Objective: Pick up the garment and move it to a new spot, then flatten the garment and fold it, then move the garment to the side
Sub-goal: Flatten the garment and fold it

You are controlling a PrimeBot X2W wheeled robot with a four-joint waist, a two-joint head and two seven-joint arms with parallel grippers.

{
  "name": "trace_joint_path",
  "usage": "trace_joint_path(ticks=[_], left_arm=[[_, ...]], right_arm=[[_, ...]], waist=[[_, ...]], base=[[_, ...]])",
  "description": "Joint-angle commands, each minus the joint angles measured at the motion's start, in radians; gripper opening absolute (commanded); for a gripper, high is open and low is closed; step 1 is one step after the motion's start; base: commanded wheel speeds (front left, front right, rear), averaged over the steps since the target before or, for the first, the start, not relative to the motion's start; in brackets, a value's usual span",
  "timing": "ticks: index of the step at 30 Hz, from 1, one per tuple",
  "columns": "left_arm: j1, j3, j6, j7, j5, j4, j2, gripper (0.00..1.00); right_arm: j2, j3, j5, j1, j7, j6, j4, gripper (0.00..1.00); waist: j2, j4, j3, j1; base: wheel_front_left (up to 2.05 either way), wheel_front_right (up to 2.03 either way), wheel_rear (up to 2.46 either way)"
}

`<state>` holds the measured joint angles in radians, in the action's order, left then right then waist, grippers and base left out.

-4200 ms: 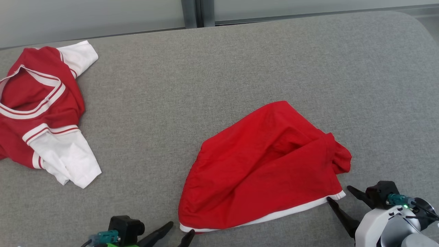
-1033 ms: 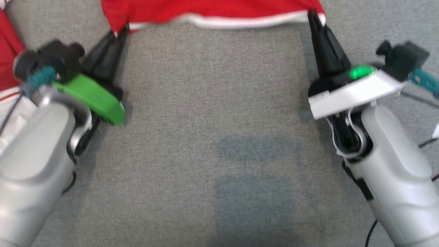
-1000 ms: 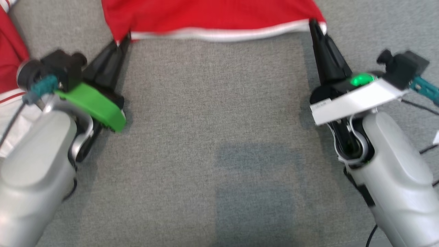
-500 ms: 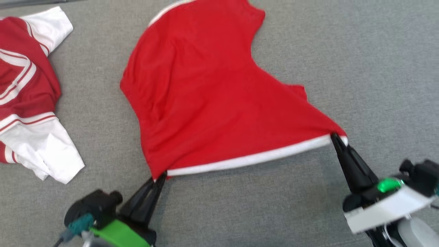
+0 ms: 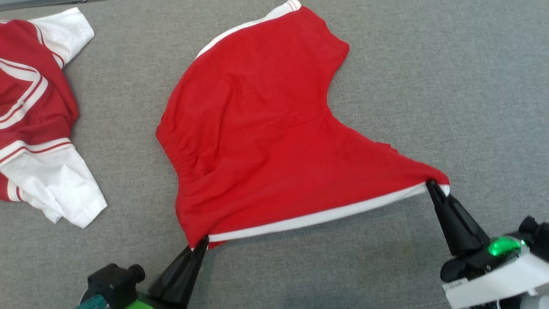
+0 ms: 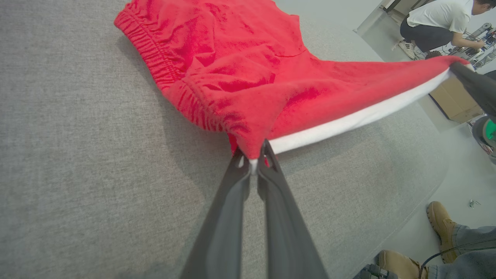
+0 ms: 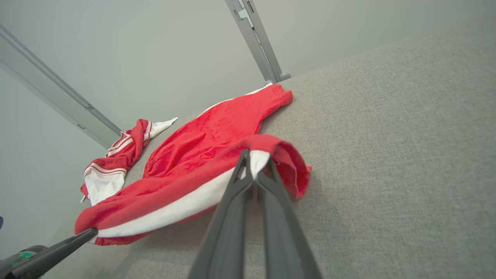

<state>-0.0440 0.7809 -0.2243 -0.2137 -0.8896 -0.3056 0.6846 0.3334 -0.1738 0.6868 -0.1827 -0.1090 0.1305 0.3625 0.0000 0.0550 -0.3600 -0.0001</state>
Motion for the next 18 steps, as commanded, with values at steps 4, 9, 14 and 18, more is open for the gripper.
trace_joint_path(ticks=[4, 9, 14, 18], left_arm=[[-0.106, -0.03, 0.008, 0.066, -0.027, -0.032, 0.006, 0.0], [-0.255, -0.051, 0.01, 0.184, -0.043, -0.03, -0.001, 0.0], [-0.42, -0.053, 0.029, 0.288, -0.06, 0.012, -0.047, 0.0], [-0.528, -0.056, 0.035, 0.336, -0.062, 0.07, -0.093, 0.0]], right_arm=[[-0.007, -0.024, -0.005, 0.208, 0.065, 0.0, -0.039, 0.0], [-0.005, -0.072, 0.026, 0.475, 0.148, 0.0, -0.17, 0.0], [0.01, -0.094, 0.024, 0.718, 0.202, 0.0, -0.353, 0.0], [0.025, -0.102, 0.031, 0.872, 0.233, 0.0, -0.479, 0.0]], waist=[[0.0, -0.007, -0.079, 0.0001], [0.0, -0.05, -0.146, 0.0001], [0.0, -0.128, -0.183, 0.0001], [0.0, -0.19, -0.201, 0.0001]], base=[[0.0, 0.0, 0.0], [0.0, 0.0, 0.0], [0.0, 0.0, 0.0], [0.0, 0.0, 0.0]])
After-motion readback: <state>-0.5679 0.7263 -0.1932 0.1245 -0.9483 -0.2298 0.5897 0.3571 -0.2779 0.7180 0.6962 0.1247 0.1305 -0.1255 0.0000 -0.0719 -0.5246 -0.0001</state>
